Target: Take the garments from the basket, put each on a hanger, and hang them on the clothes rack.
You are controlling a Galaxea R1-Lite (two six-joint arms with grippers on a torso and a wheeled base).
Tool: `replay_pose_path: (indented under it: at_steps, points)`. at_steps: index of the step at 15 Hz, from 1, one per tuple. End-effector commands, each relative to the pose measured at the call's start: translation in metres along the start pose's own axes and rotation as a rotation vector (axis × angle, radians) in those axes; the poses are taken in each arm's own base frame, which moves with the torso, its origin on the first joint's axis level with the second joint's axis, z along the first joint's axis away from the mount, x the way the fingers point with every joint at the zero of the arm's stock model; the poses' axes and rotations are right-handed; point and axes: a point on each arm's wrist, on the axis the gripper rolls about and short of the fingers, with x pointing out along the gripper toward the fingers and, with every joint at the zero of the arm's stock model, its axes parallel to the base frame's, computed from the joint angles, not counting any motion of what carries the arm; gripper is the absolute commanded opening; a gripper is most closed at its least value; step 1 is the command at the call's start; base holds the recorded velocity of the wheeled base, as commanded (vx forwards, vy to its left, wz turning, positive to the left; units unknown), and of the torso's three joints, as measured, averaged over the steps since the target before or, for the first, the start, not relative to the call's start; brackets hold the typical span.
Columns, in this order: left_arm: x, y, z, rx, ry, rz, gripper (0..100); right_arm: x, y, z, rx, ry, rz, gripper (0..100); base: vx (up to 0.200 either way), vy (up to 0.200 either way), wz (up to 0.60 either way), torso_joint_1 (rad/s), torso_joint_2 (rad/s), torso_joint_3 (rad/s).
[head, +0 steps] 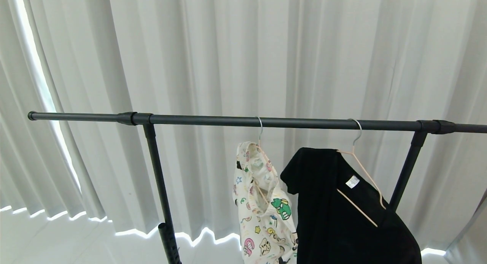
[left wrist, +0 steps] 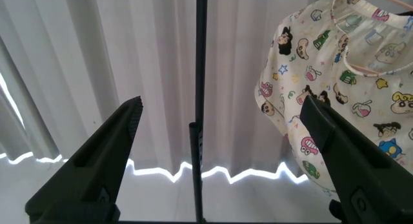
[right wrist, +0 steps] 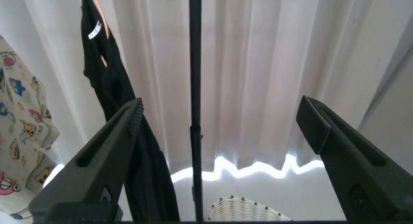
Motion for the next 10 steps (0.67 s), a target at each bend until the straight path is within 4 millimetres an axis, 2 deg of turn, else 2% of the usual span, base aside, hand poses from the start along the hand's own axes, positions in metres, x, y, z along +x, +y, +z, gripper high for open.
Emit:
replay_pose_path:
  at_steps: [1, 10]
  points:
    - [0.0000, 0.0000, -0.0001, 0.000, 0.000, 0.001, 100, 0.0000, 0.0000, 0.0000, 0.000, 0.000, 0.001, 100, 0.000, 0.000, 0.00, 0.000, 0.00, 0.000]
    - [0.0000, 0.0000, -0.0001, 0.000, 0.000, 0.001, 100, 0.0000, 0.0000, -0.0002, -0.019, 0.002, 0.001, 100, 0.000, 0.000, 0.00, 0.000, 0.00, 0.000]
